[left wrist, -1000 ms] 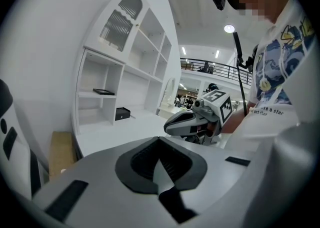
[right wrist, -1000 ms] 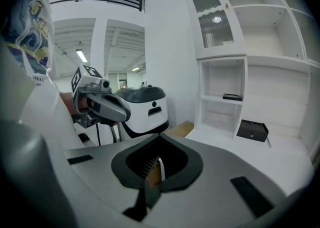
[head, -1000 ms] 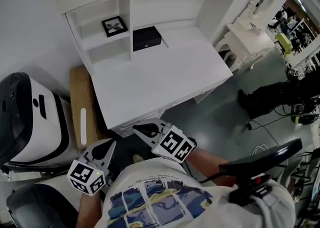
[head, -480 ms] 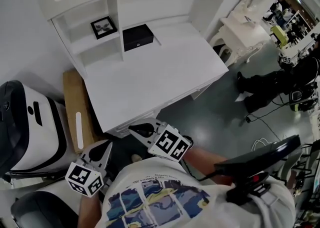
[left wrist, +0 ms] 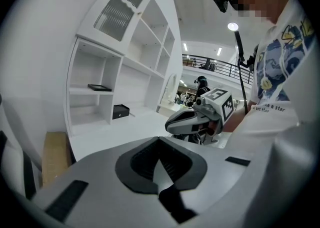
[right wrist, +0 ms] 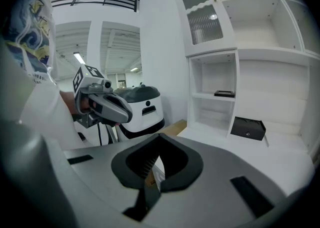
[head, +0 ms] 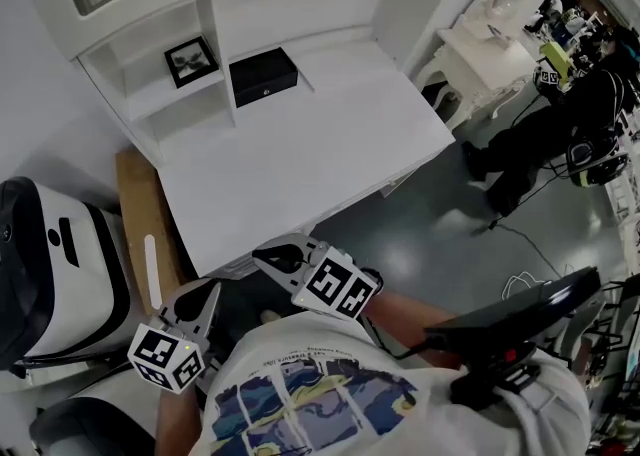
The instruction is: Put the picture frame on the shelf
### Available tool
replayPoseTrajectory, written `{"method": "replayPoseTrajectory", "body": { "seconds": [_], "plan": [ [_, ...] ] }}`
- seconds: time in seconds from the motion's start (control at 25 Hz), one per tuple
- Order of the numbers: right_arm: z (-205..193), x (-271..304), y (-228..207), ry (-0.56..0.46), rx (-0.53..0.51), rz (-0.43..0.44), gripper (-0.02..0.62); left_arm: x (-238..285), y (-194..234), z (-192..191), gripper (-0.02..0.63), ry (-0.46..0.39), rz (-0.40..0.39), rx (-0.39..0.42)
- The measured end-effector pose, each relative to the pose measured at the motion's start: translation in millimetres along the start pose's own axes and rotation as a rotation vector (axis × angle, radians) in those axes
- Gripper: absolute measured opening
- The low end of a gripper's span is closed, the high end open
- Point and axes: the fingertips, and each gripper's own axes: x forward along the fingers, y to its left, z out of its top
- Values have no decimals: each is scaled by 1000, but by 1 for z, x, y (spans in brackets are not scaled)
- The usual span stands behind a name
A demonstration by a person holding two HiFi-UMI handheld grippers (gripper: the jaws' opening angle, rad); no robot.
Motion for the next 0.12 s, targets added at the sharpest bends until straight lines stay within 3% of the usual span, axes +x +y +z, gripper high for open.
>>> {"method": "replayPoseTrajectory", "body": {
  "seconds": [0.12],
  "plan": [
    [1, -4, -14, 1, 3, -2, 25, 13, 2, 9, 12, 3, -2, 1]
  ]
}}
